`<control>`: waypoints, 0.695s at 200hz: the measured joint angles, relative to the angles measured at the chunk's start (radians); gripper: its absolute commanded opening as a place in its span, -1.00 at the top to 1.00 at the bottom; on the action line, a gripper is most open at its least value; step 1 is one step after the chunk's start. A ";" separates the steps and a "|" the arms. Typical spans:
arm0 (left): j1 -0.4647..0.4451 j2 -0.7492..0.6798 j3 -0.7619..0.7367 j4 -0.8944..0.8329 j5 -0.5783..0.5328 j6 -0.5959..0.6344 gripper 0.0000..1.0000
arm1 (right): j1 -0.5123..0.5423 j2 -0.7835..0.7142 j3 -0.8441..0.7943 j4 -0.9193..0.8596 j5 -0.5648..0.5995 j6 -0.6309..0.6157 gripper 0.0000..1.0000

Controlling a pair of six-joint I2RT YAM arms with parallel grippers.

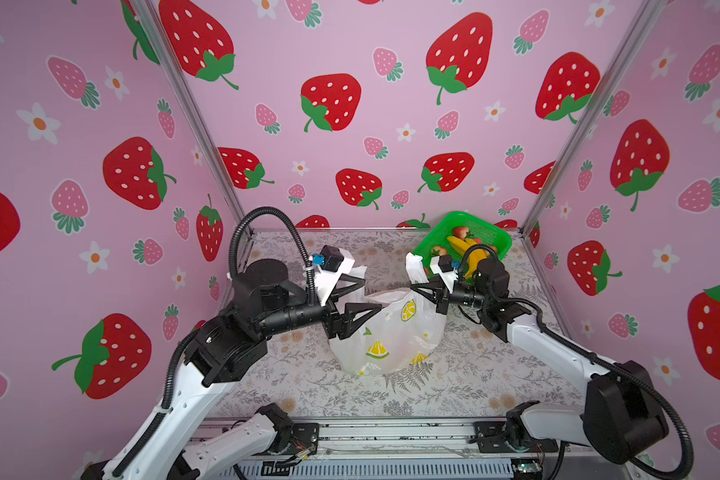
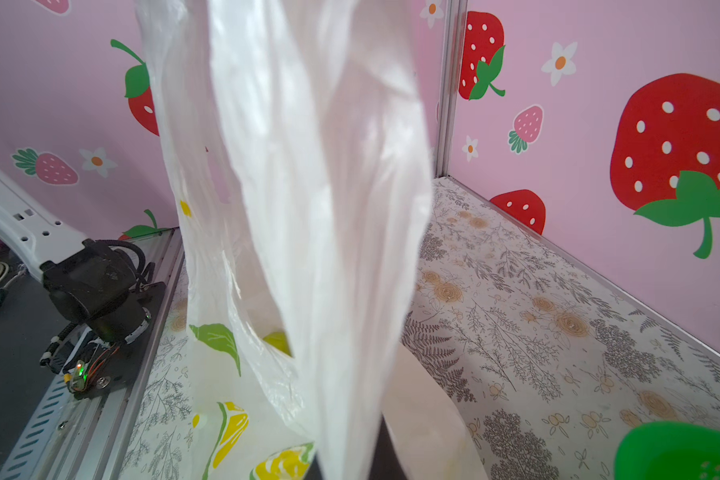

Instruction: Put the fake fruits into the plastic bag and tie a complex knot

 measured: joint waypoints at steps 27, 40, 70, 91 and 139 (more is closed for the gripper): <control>0.116 -0.064 -0.095 -0.014 0.010 0.066 -0.58 | -0.001 0.000 0.000 0.000 0.002 0.005 0.95; 0.184 -0.071 -0.142 -0.013 0.034 0.079 -0.58 | -0.001 0.000 0.000 0.000 0.002 0.008 0.95; 0.302 -0.040 -0.232 0.016 0.072 0.112 -0.60 | -0.001 -0.001 0.000 0.000 0.001 0.011 0.95; 0.336 0.006 -0.275 0.043 0.126 0.148 -0.58 | -0.001 -0.001 0.000 0.000 0.001 0.011 0.95; 0.407 0.142 -0.298 0.148 0.311 0.234 -0.50 | -0.005 -0.005 0.000 -0.001 -0.002 0.010 0.94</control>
